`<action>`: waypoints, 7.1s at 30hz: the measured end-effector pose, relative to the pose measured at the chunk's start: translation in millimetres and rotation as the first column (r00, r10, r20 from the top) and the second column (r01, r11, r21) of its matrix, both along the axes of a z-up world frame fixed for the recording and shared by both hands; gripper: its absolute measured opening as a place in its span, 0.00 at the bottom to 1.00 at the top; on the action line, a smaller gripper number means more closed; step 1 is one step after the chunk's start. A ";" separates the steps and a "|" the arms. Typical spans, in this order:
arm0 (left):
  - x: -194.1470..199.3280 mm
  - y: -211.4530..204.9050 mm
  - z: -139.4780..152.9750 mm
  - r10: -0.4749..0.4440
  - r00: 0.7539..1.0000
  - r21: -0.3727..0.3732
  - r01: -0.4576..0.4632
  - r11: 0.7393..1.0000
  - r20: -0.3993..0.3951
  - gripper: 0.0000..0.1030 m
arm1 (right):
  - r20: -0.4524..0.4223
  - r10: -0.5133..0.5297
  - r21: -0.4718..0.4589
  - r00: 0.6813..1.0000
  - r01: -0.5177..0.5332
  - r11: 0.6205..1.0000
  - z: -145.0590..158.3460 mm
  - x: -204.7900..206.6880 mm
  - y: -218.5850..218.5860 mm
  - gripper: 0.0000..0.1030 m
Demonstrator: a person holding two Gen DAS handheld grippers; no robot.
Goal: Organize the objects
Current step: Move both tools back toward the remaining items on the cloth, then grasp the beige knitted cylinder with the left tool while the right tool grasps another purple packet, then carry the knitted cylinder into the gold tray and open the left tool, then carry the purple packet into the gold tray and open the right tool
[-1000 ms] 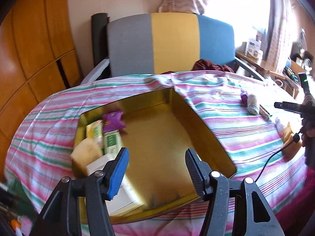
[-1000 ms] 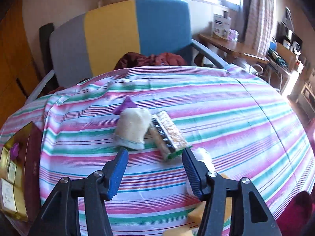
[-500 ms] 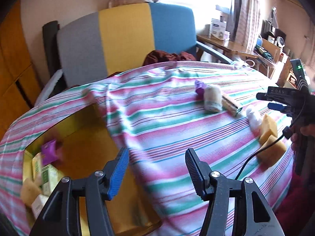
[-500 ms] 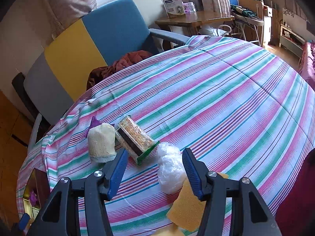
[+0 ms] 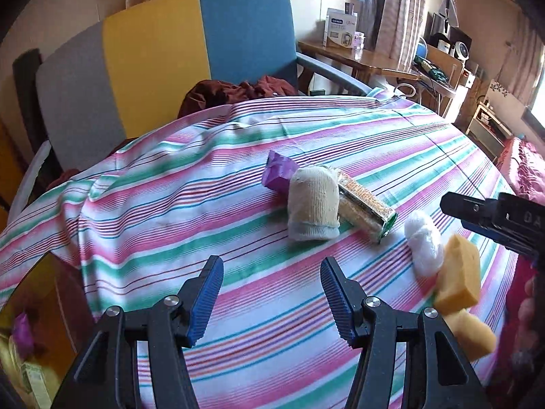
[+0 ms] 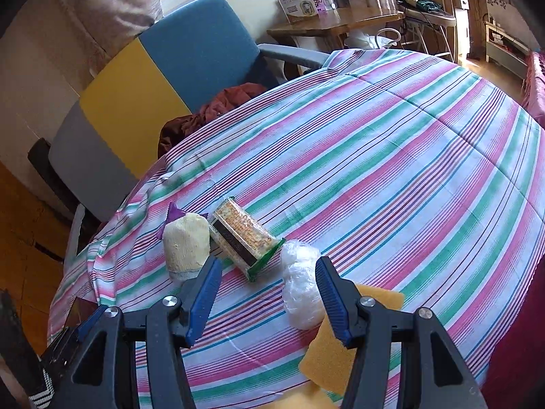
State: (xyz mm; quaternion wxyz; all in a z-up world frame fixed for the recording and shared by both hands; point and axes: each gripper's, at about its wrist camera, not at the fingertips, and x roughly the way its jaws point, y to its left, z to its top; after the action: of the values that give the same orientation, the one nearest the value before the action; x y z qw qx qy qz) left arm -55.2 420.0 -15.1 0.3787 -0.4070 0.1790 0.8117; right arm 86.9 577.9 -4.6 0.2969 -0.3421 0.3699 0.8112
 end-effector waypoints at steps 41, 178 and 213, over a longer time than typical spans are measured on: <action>22.9 -81.9 -51.6 0.089 0.978 0.130 -0.114 0.985 0.189 0.46 | 0.054 0.321 -0.029 0.945 -0.320 0.947 -8.7 -59.4 -47.1 0.57; -158.5 -294.0 -23.1 0.532 0.839 -0.050 -0.530 0.847 0.116 0.65 | 0.394 0.493 0.097 0.776 -0.569 0.817 -66.5 -88.3 -93.4 0.33; 34.9 -357.5 29.5 0.543 0.828 0.121 -0.530 0.839 -0.138 0.69 | 0.377 0.448 0.092 0.811 -0.514 0.853 -55.1 -85.2 -109.9 0.33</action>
State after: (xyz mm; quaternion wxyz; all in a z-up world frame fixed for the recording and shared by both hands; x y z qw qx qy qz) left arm -20.4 62.5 14.4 0.1347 -0.3564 0.0571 0.9228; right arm 1.7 468.1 -59.7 0.1720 -0.5303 0.1347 0.8192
